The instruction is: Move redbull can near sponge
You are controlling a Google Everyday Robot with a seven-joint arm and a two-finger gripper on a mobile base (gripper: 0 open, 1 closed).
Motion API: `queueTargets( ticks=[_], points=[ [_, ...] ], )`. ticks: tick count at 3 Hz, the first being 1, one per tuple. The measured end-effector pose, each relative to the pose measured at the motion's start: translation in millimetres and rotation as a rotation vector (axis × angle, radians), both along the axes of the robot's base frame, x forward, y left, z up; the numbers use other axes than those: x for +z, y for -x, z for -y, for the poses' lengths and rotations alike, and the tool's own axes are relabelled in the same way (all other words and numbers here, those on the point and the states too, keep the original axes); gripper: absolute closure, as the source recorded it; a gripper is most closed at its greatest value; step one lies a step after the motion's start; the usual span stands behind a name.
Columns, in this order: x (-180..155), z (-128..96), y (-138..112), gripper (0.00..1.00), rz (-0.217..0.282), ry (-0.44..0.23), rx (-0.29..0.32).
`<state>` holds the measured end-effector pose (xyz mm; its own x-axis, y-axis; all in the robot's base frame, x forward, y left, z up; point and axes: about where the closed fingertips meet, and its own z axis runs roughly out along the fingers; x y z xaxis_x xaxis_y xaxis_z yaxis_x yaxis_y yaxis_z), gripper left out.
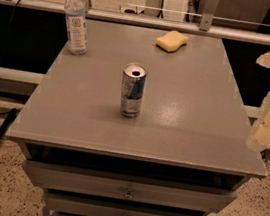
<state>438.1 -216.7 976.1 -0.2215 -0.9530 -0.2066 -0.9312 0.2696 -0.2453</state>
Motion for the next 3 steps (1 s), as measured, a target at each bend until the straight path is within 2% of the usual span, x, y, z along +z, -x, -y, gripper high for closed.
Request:
queueTargets(
  ticks=[1, 2, 3],
  points=[
    [0, 0, 0, 0.00, 0.000, 0.000, 0.000],
    [-9, -21, -9, 0.00, 0.014, -0.094, 0.047],
    [-30, -70, -31, 0.00, 0.022, -0.285, 0.157]
  ],
)
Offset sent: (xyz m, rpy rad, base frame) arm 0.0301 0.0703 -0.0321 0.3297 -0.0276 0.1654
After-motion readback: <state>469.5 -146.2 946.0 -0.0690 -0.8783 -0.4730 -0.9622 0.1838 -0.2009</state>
